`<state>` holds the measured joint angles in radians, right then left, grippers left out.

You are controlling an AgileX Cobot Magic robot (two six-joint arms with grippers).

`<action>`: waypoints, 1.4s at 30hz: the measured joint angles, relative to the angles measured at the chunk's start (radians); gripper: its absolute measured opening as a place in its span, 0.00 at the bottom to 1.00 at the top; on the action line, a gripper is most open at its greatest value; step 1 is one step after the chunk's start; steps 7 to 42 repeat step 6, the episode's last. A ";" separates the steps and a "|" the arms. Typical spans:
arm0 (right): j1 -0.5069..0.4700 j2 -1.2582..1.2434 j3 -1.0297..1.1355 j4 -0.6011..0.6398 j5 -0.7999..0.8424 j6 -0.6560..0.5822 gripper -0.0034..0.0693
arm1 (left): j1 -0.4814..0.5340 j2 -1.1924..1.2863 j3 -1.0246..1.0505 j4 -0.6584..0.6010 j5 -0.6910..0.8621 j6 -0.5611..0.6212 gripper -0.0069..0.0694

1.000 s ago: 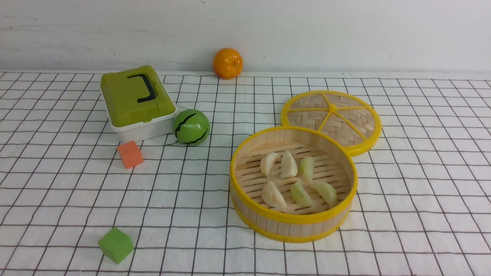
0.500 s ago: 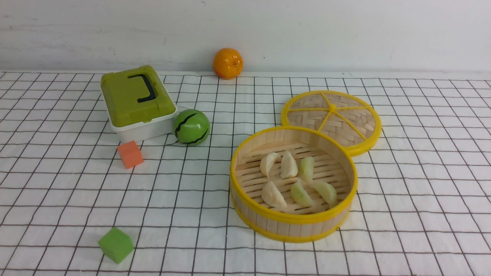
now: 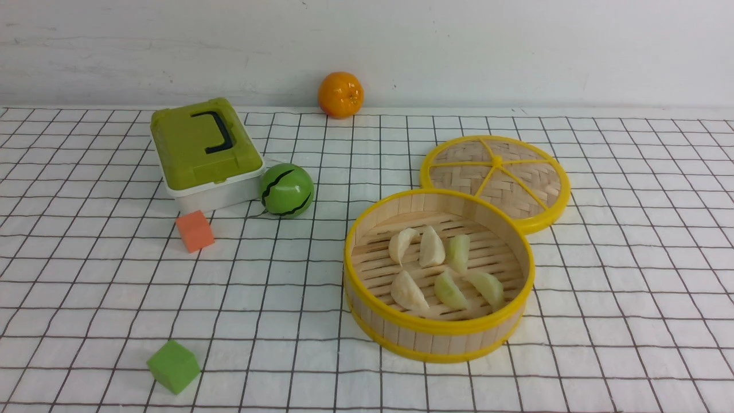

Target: Put the dumplings into the steamer on the table with the white tablecloth.

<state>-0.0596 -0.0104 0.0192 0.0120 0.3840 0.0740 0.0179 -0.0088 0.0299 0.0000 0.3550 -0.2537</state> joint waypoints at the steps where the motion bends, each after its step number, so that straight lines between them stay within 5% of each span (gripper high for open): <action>1: 0.000 0.000 0.000 0.000 0.000 0.000 0.24 | 0.000 0.000 0.000 0.000 0.000 0.000 0.08; 42: 0.000 0.000 0.000 0.000 0.000 0.000 0.25 | 0.000 0.000 0.000 0.000 0.000 0.000 0.08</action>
